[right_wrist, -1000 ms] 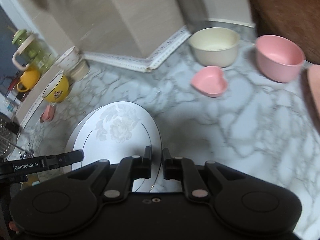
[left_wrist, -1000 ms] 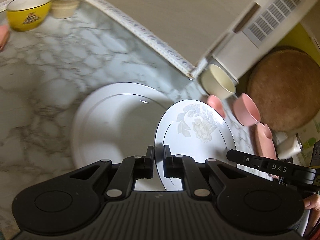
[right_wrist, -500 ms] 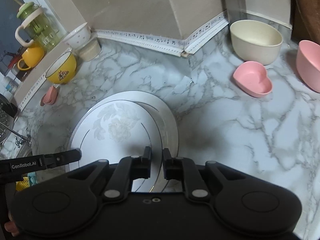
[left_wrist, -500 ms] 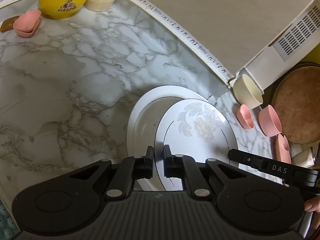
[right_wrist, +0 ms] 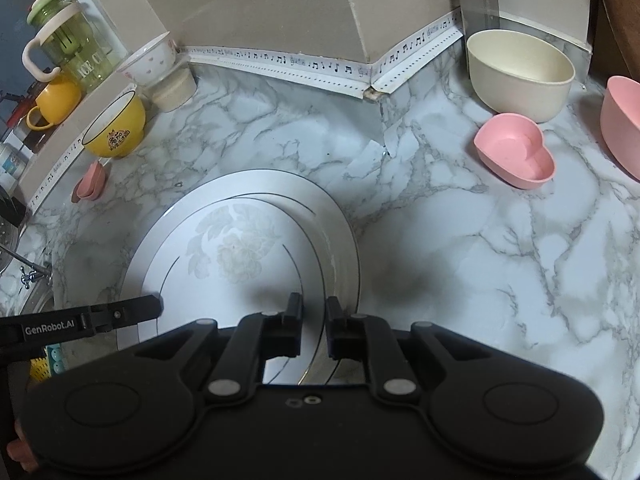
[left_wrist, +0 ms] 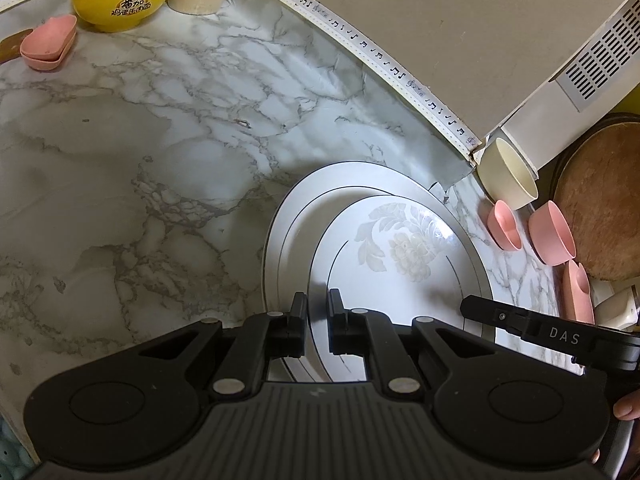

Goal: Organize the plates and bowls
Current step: 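Carry the floral plate over and lower it onto the large white plate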

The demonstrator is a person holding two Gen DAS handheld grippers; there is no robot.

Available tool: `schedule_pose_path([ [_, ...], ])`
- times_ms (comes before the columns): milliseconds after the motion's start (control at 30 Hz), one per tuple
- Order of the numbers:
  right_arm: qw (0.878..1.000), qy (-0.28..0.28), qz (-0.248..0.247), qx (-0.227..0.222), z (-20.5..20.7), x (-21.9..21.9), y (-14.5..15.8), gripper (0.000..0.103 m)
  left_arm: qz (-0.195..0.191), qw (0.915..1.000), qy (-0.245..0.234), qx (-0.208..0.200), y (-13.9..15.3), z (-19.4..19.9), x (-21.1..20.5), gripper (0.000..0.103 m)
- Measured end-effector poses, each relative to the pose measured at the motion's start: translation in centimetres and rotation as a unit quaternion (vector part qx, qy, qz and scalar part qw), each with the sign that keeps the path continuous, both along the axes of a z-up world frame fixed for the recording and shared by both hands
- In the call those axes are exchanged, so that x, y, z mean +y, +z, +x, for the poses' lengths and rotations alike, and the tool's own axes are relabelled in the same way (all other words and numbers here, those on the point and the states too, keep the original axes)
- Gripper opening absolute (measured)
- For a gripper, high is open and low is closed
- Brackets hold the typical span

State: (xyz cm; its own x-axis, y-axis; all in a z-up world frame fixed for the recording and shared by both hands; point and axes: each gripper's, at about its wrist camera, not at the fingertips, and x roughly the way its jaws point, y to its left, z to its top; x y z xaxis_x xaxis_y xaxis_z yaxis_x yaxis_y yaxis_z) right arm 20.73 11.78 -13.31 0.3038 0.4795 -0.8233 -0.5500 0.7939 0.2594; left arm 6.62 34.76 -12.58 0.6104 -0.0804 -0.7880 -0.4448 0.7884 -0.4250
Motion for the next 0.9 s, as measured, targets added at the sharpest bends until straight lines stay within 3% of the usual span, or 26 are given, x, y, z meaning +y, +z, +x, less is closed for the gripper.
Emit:
schedule_pose_path([
  [767, 1.000, 0.006, 0.011, 0.007, 0.4, -0.5, -0.1, 0.011, -0.008, 0.9995, -0.031, 0.003, -0.1, 0.3, 0.5, 0.008],
  [900, 1.000, 0.006, 0.011, 0.008, 0.4, -0.5, -0.1, 0.009, 0.007, 0.9996, -0.027, 0.004, 0.3, 0.3, 1.0, 0.009],
])
